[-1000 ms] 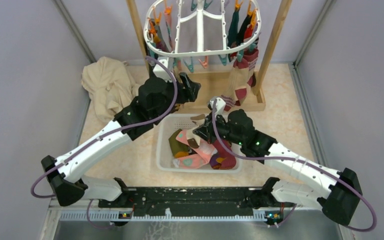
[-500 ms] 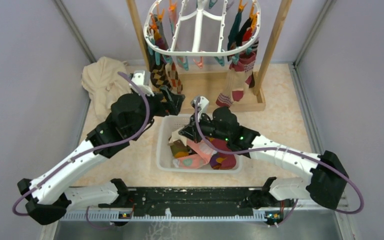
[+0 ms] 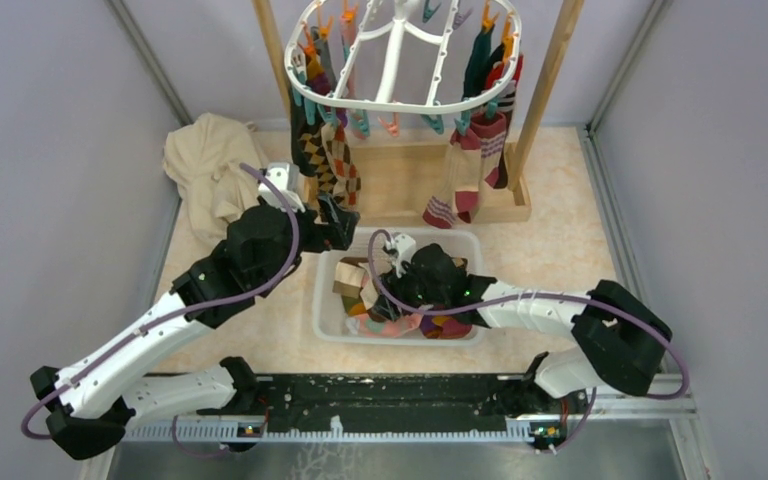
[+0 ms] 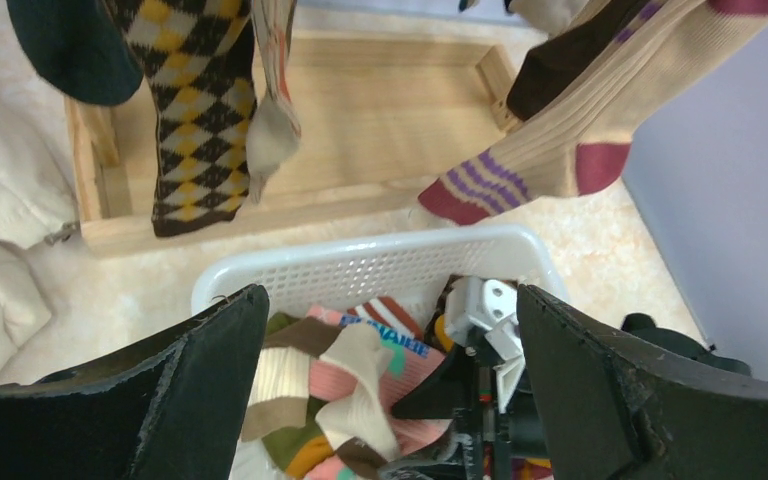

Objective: Remove the socks clipped to the hanger
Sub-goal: Place the sock in the bin.

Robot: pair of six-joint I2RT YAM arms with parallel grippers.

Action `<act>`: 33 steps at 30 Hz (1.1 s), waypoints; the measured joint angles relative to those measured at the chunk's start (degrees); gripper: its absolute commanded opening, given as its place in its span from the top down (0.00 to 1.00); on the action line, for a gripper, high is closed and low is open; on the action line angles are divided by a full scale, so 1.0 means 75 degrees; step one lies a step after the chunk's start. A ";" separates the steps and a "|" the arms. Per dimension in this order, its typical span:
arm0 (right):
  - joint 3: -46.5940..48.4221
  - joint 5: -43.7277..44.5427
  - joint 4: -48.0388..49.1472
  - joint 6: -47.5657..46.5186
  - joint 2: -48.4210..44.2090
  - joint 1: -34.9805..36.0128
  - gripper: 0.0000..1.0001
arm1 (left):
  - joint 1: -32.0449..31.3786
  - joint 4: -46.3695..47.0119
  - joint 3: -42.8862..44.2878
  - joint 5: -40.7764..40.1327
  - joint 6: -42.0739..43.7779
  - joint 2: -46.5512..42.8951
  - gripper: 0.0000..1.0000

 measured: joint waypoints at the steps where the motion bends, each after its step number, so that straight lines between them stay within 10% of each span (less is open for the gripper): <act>1: -0.0146 0.0023 -0.0044 0.0041 -0.0058 0.0009 0.39 | 0.0000 -0.0023 -0.0090 -0.0003 -0.0026 -0.0023 0.01; 14: -0.0816 0.1265 -0.2600 0.0105 -0.4030 0.0085 0.33 | -0.0003 -0.0402 -0.0842 0.0280 -0.0446 0.0085 0.01; 18: -0.0291 0.1973 -0.3378 0.0099 -0.3835 0.0085 0.51 | -0.0047 -0.0440 -0.0842 0.0539 -0.0519 0.0708 0.03; 33: -0.0184 0.3072 -0.4272 0.0766 -0.1550 0.0085 0.46 | -0.0259 -0.0615 -0.1842 0.1145 -0.0930 0.2620 0.04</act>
